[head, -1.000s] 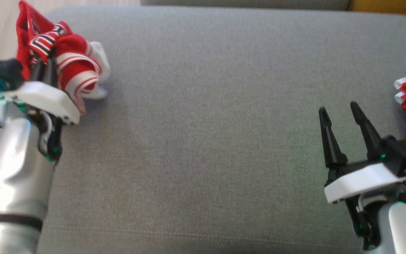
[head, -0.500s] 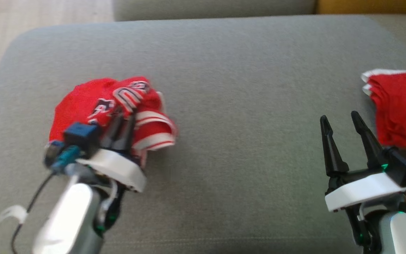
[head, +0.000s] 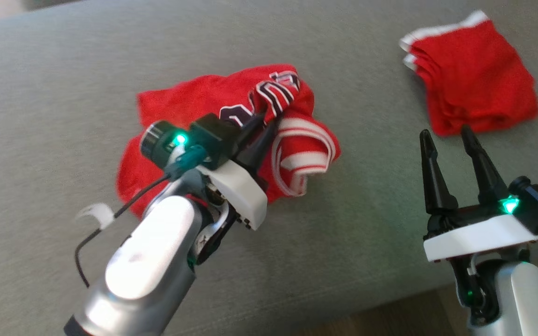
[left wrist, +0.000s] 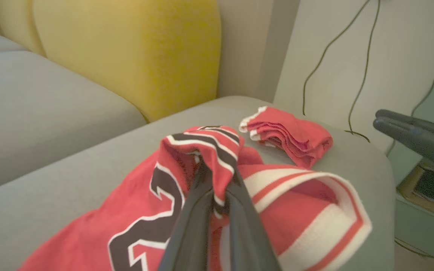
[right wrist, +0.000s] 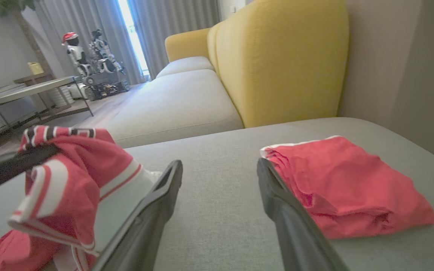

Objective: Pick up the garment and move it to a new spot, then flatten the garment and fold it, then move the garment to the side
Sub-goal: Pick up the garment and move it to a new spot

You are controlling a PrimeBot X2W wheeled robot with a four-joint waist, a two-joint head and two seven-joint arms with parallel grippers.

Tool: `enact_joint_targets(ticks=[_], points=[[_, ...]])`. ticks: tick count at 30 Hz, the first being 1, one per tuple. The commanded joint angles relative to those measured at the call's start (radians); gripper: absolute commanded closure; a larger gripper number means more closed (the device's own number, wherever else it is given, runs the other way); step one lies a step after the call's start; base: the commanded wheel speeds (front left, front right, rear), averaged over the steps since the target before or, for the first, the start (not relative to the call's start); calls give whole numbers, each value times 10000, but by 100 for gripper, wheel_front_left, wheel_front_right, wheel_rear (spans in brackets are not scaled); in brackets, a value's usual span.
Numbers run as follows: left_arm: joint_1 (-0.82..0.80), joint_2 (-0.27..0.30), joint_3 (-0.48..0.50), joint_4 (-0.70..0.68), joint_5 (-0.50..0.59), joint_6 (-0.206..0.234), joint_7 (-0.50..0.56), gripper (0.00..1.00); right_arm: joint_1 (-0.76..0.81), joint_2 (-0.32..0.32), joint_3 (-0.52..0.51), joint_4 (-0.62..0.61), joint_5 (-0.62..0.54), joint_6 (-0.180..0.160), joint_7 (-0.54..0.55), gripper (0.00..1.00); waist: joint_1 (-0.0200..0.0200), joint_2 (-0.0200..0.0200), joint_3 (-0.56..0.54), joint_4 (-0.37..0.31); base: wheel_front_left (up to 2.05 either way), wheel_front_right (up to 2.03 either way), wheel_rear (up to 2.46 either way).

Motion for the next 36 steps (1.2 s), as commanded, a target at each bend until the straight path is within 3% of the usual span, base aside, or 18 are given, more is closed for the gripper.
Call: enact_joint_targets(ticks=[1, 5, 6, 7, 20, 23, 36], points=[[-368, 36, 187, 7, 52, -88, 180, 100, -396, -35, 275, -200, 159, 39, -209, 0, 0, 0, 696, -817, 0, 0, 0], [-453, 2, -55, 739, -42, -276, 544, 100, -459, -35, 329, 59, 340, 39, -484, 0, 0, 0, 891, -1090, 0, 0, 0], [-437, -12, -89, 879, -73, -287, 597, 81, -463, -35, 331, 101, 364, 39, -533, 0, 0, 0, 904, -1105, 0, 0, 0], [-426, -22, -116, 974, -79, -283, 602, 3, -468, -34, 329, 141, 381, 39, -575, 0, 0, 0, 906, -1105, 0, 0, 0], [589, 272, -2, 412, -335, 15, -177, 0, -411, -34, 240, 306, 156, 39, -456, 0, 0, 0, 124, 101, 0, 0, 0], [1144, 527, 451, -64, -425, 548, -603, 0, -374, -34, 210, 229, 24, 39, -261, 0, 0, 0, -173, 651, 0, 0, 0], [2487, 1179, 2535, -635, -765, 2242, -2302, 0, -33, -34, -41, 45, -207, 39, 159, 0, 0, 0, -881, 1824, 0, 0, 0]])
